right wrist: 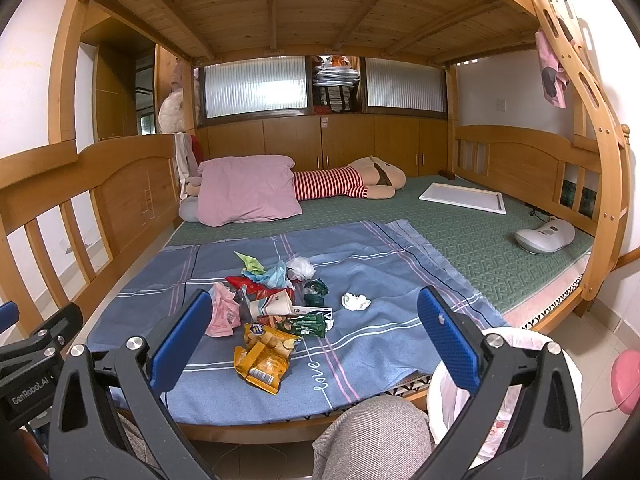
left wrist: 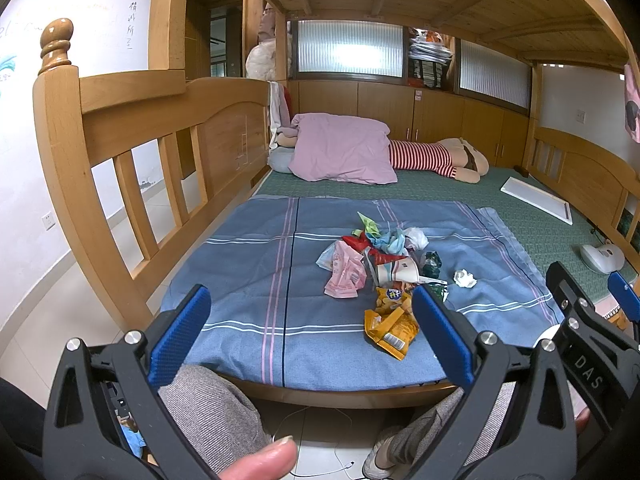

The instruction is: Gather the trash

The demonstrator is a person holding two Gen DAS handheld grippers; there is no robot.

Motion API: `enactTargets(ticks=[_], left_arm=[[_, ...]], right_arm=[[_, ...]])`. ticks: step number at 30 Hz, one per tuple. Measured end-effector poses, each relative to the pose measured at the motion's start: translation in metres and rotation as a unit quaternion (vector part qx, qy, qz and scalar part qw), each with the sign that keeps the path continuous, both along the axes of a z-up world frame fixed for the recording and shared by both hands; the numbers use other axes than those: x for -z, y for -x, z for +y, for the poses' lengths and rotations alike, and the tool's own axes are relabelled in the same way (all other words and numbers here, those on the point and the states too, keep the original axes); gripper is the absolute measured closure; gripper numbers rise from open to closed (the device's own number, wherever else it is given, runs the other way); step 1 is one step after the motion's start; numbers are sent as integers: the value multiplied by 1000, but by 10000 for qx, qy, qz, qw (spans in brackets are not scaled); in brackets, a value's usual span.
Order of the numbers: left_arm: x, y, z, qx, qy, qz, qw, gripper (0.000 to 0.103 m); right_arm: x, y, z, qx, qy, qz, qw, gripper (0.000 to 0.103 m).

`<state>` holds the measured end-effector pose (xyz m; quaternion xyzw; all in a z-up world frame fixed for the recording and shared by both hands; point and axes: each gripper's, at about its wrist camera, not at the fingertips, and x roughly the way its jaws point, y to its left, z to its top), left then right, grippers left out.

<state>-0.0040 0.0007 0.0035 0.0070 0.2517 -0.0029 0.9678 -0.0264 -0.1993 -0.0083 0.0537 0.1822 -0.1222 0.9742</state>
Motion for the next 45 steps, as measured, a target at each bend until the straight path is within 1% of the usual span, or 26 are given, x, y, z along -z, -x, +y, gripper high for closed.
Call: enactTargets(ticks=[7,10,13,15,16,17,21,23,26,29,34,36,39,40,41,42,43,44,45], left_arm=[[0,-1,0,5,-8,-20,10000,3],[-3,-3,5,-24,-15,-46,10000,3],[0,-9,19,-92,189,17,9998,3],[9,-21,28,-135,370,247,9989,3],[20,-41,30,-122,415,347,9985,3],[25,-48,34,-120,455,456,9978,3],[38,-73,51,-286,513,607,9964,3],[44,-87,60,-351,607,663,9953,3],[54,-100,70,-396,548,667,9955,3],[62,-116,79,-481,422,691,9956,3],[75,-141,96,-629,532,890,9926,3],[83,-151,100,-660,549,977,9915,3],[94,-164,100,-692,540,1119,9898,3],[97,-168,100,-700,540,1159,9893,3],[100,-172,100,-715,530,1193,9889,3],[102,-175,99,-727,514,1219,9885,3],[104,-177,99,-734,500,1233,9884,3],[106,-180,98,-741,473,1256,9882,3],[108,-181,98,-739,461,1275,9880,3]], right_arm=[[1,-1,-2,16,6,-5,10000,3],[12,-9,-11,34,-106,44,9999,3],[34,-27,-27,112,-295,358,9989,3],[53,-37,-36,152,-443,604,9971,3],[61,-42,-39,164,-497,703,9961,3],[72,-49,-41,150,-585,819,9948,3],[105,-76,-33,-3,-794,1230,9892,3],[120,-95,-23,-290,-912,1426,9851,3],[143,-133,1,-699,-899,1771,9776,3],[161,-167,20,-836,-766,2048,9722,3],[193,-221,34,-819,-606,2514,9625,3],[205,-235,34,-800,-651,2692,9575,3],[224,-253,32,-725,-797,3060,9459,3],[231,-259,33,-732,-865,3200,9406,5],[236,-263,34,-768,-939,3332,9350,16],[239,-264,36,-826,-1017,3364,9326,27],[240,-264,36,-883,-1110,3340,9319,32],[239,-263,36,-899,-1183,3322,9314,39],[237,-262,37,-900,-1198,3309,9317,43]])
